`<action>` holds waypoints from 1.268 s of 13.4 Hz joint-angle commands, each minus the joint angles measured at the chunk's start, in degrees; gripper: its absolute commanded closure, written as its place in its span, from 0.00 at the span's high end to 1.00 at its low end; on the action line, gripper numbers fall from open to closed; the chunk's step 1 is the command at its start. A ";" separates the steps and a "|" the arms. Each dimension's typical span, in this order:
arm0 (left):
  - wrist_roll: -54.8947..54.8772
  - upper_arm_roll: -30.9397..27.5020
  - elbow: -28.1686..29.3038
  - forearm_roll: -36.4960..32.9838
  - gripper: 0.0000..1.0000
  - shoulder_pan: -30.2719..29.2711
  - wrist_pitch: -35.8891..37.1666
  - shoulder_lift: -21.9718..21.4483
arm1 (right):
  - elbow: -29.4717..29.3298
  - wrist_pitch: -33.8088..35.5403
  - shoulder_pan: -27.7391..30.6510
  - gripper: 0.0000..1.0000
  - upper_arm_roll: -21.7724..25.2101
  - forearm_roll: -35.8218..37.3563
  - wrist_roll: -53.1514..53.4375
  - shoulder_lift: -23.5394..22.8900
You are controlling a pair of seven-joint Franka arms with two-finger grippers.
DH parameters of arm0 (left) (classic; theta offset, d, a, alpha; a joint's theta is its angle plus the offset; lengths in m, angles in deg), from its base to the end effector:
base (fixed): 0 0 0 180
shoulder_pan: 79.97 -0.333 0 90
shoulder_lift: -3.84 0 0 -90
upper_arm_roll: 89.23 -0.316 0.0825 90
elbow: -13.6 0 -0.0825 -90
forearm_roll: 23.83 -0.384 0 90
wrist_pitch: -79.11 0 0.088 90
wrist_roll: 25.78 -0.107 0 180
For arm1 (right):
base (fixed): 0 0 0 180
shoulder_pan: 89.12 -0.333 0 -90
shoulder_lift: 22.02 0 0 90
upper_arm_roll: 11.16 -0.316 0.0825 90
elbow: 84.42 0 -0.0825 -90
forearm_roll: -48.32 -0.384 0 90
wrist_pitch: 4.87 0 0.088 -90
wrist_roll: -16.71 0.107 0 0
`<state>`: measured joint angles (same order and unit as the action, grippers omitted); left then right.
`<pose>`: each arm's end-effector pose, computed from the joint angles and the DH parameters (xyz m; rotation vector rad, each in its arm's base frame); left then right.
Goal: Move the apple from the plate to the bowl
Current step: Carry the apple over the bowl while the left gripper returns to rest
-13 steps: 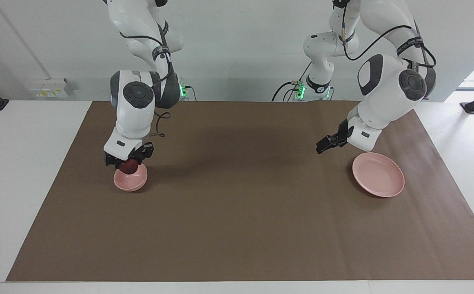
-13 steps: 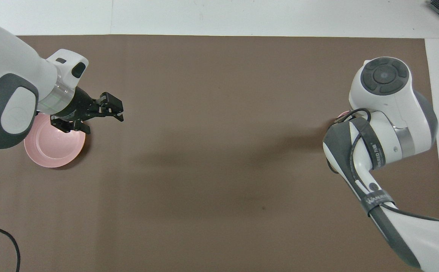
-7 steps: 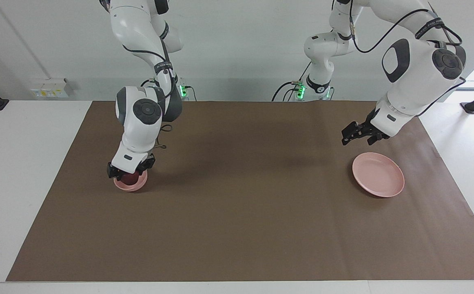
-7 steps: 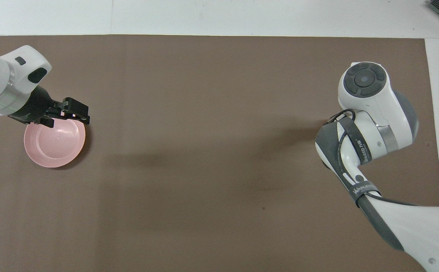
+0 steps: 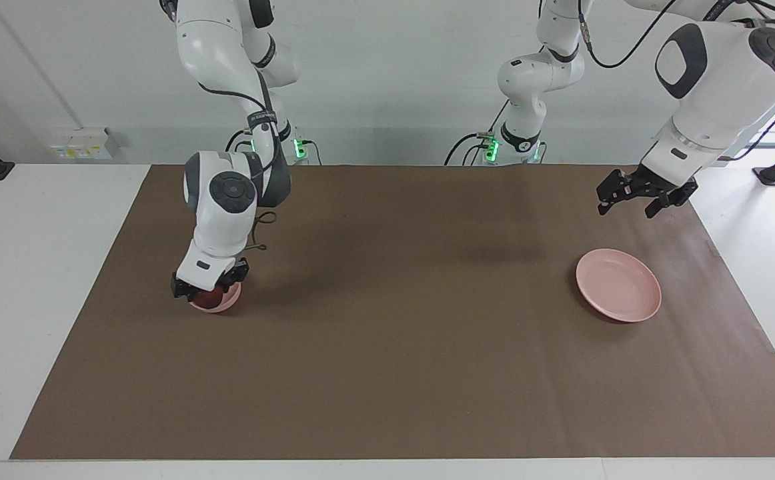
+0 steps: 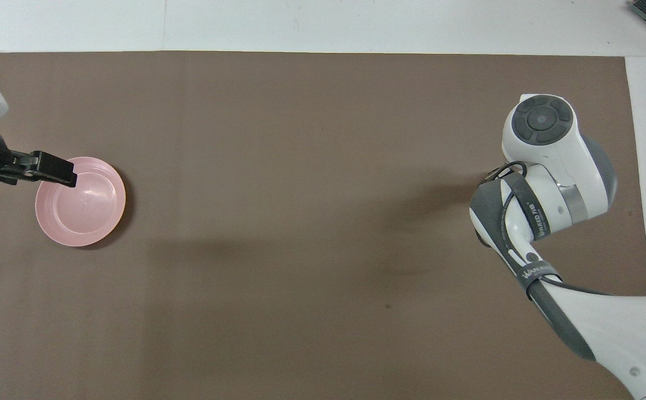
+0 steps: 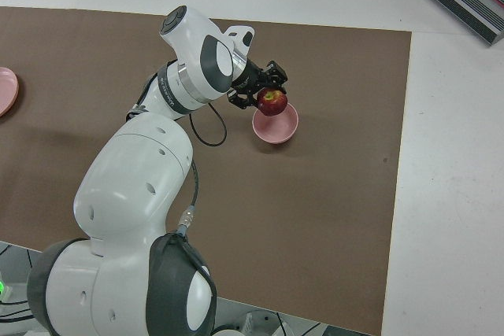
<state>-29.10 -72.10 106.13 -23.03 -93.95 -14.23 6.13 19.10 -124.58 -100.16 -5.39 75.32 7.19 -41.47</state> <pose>0.5686 -0.0296 0.5872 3.1108 -0.1742 -0.0374 0.6338 0.0405 0.3582 2.6189 0.6855 -0.1006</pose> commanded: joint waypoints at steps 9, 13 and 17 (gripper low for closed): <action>-0.55 -14.21 -0.42 -0.79 1.00 14.84 6.24 -5.72 | 3.09 -2.73 1.28 0.00 -0.41 -2.83 -1.55 0.81; 0.07 -23.81 -2.70 -0.71 1.00 24.53 6.42 -4.75 | 5.63 -2.91 2.42 0.00 -0.50 -2.83 -2.24 1.95; 0.07 -24.08 -10.33 1.13 1.00 23.66 10.46 0.34 | 6.87 -3.87 2.87 0.00 -0.50 -2.92 -2.25 2.31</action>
<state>-29.13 -94.91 101.98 -22.91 -71.15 -6.83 2.56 23.97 -127.16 -97.83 -5.39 73.91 6.85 -41.21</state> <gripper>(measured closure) 0.000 0.229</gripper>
